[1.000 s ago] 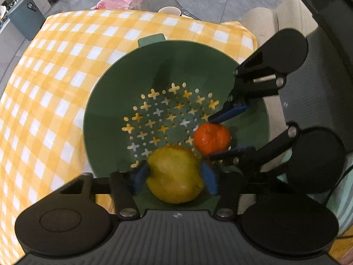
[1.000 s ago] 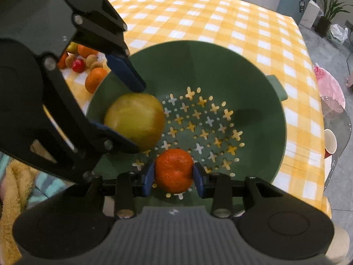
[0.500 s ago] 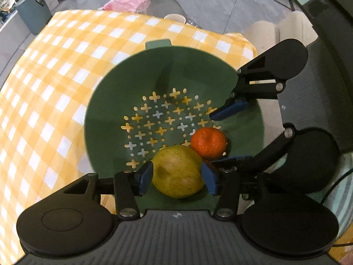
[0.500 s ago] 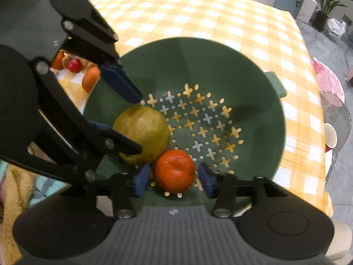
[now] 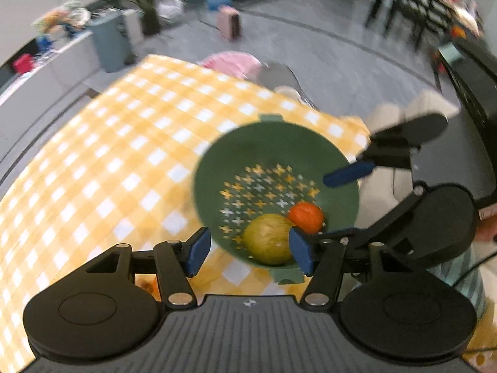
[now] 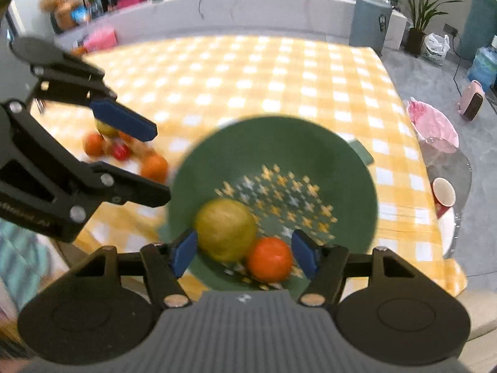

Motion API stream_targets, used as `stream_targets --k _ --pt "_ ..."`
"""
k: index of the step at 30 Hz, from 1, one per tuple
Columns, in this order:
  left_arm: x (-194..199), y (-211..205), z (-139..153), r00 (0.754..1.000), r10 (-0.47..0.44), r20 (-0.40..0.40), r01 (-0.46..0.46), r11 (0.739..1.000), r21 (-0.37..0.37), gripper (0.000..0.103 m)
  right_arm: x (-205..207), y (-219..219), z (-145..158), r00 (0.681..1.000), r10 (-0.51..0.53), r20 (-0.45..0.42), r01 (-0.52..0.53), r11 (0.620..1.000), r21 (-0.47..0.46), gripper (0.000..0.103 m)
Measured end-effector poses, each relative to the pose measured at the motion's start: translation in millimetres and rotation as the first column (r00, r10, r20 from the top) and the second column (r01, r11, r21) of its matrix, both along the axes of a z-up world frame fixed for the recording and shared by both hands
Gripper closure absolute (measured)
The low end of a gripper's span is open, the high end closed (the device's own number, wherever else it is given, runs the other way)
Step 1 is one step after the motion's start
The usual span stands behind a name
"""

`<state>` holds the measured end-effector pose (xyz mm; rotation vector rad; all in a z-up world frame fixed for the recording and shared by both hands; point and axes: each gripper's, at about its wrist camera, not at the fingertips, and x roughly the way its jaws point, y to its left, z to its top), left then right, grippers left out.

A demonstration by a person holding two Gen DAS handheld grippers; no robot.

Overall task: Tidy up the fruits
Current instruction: 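Open both tools and withdraw them from the colander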

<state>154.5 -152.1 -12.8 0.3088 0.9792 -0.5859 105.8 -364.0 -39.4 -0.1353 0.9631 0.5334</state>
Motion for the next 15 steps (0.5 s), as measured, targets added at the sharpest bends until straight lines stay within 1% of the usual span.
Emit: stream_targets --k 3,5,9,10,12,15 --pt "-12.8 21.2 10.6 0.997 0.064 0.041 -0.063 0.997 -0.040 0.034 -8.5 8.5 7.0 0.999 -0.029 0.035 0.027 0.998 0.054 0.038" --pt "-20.3 35.2 16.4 0.992 0.105 0.069 -0.101 0.993 -0.054 0.034 -15.7 15.7 12.2 0.998 -0.048 0.051 0.042 0.993 0.107 0.038" --pt "-34.3 61.0 26.2 0.970 0.187 0.153 -0.181 0.982 -0.052 0.031 -29.9 31.3 15.1 0.994 -0.090 0.069 0.073 0.973 0.221 0.037" --pt "-38.0 68.1 26.9 0.965 0.203 0.168 -0.197 0.979 -0.054 0.031 -32.6 34.9 13.9 0.992 -0.103 0.073 0.083 0.969 0.234 0.037" --pt "-44.3 81.9 27.1 0.954 0.237 0.185 -0.228 0.971 -0.067 0.031 -37.6 43.6 10.1 0.988 -0.136 0.076 0.111 0.957 0.269 0.037" --pt "-50.6 105.6 25.9 0.933 0.300 0.197 -0.287 0.953 -0.092 0.031 -45.7 55.3 2.4 0.981 -0.179 0.077 0.147 0.940 0.309 0.037"
